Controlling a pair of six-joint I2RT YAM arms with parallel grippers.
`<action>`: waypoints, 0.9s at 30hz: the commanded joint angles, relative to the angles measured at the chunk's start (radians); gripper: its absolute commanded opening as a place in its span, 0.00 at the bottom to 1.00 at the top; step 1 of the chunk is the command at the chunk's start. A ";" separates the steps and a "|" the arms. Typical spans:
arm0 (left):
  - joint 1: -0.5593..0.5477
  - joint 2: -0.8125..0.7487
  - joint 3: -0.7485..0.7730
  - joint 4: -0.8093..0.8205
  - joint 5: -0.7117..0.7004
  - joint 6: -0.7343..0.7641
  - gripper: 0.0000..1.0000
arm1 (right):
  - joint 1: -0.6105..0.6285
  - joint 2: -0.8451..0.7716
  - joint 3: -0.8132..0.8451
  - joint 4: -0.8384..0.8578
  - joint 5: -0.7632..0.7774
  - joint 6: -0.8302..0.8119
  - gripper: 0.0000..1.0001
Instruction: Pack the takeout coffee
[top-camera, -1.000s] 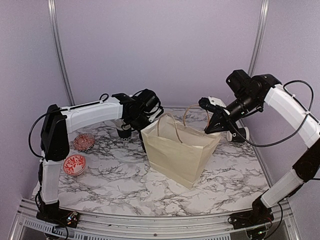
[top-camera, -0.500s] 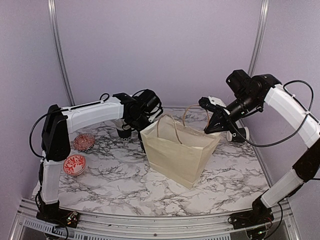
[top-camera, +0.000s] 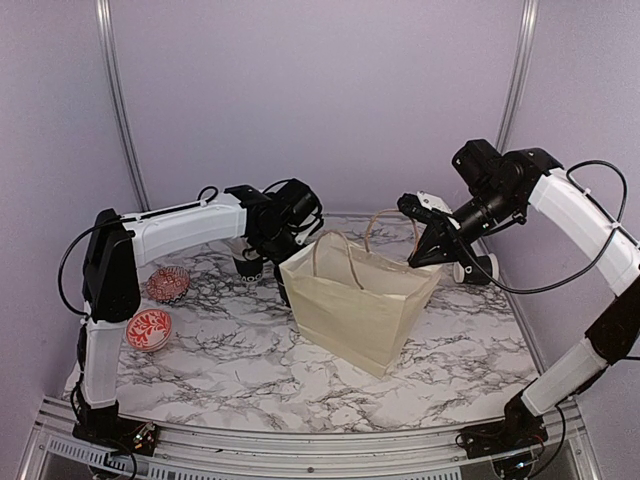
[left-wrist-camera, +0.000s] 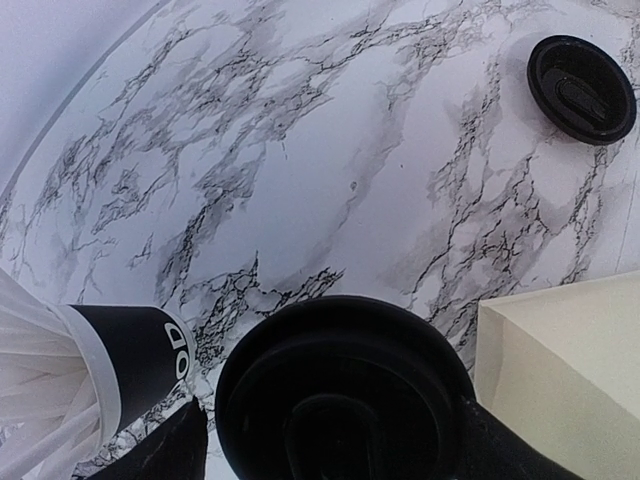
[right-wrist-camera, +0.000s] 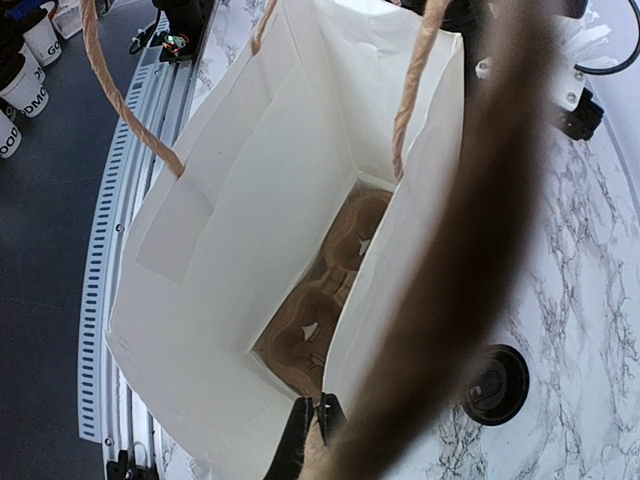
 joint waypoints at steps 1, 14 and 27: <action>0.013 0.028 0.002 -0.090 0.025 -0.030 0.84 | -0.008 -0.006 -0.005 -0.023 -0.021 0.012 0.01; 0.030 0.026 -0.010 -0.134 0.035 -0.048 0.85 | -0.008 -0.003 -0.008 -0.023 -0.046 0.010 0.01; 0.030 -0.104 -0.060 -0.184 0.075 -0.073 0.66 | -0.008 -0.010 -0.020 -0.016 -0.051 0.007 0.01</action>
